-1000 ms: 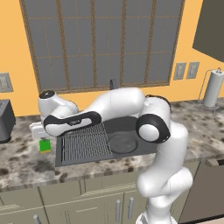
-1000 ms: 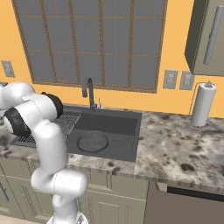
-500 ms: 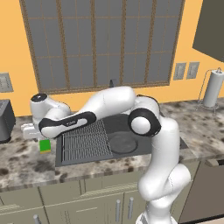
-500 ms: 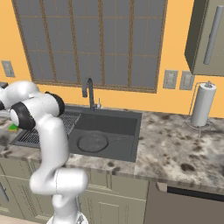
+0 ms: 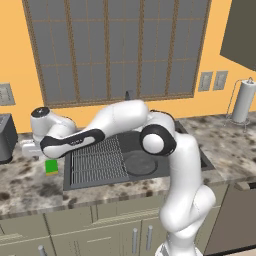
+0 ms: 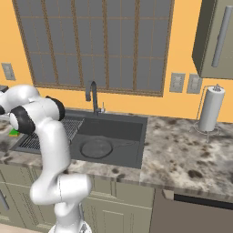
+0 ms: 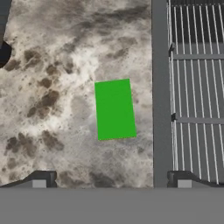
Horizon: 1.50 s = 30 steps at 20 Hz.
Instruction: Pick the pan and sponge and place them into the sink. Then turn on the water.
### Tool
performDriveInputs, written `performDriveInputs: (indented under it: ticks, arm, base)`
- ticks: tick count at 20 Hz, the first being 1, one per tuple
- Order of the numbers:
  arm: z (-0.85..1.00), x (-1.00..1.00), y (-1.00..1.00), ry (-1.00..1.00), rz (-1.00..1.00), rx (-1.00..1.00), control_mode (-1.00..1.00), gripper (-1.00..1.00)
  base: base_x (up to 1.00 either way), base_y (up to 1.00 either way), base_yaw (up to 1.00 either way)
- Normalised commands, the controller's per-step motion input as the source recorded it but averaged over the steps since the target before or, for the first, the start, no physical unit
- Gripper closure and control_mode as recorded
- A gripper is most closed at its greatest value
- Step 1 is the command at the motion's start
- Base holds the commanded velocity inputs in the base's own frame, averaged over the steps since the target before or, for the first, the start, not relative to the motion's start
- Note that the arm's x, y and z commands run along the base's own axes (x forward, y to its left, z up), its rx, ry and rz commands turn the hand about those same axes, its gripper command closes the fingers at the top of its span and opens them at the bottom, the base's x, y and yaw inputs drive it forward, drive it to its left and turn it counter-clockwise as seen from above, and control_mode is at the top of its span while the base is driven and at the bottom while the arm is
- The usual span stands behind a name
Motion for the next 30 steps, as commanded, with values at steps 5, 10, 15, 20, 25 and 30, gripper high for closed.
performDriveInputs:
  ticks: [5, 10, 15, 20, 25, 30]
  arm:
    - [-0.08, 0.17, 0.0, 0.0, -0.01, 0.06, -1.0, -1.0]
    - [-0.1, 0.16, 0.0, 0.0, 0.0, 0.04, -1.0, -1.0]
    - [-0.1, 0.11, -0.01, 0.0, 0.0, 0.0, -1.0, -1.0]
    - [-0.06, 0.12, 0.0, 0.0, 0.0, 0.0, -1.0, -1.0]
    - [-0.08, 0.12, 0.0, 0.0, 0.01, 0.0, -1.0, -1.0]
    - [-0.11, 0.06, 0.0, 0.0, 0.02, -0.01, -1.0, -1.0]
  base:
    - [0.0, 0.0, 0.0]
    - [0.0, 0.0, 0.0]
    - [0.0, 0.0, 0.0]
    - [0.0, 0.0, 0.0]
    - [0.0, 0.0, 0.0]
    - [0.0, 0.0, 0.0]
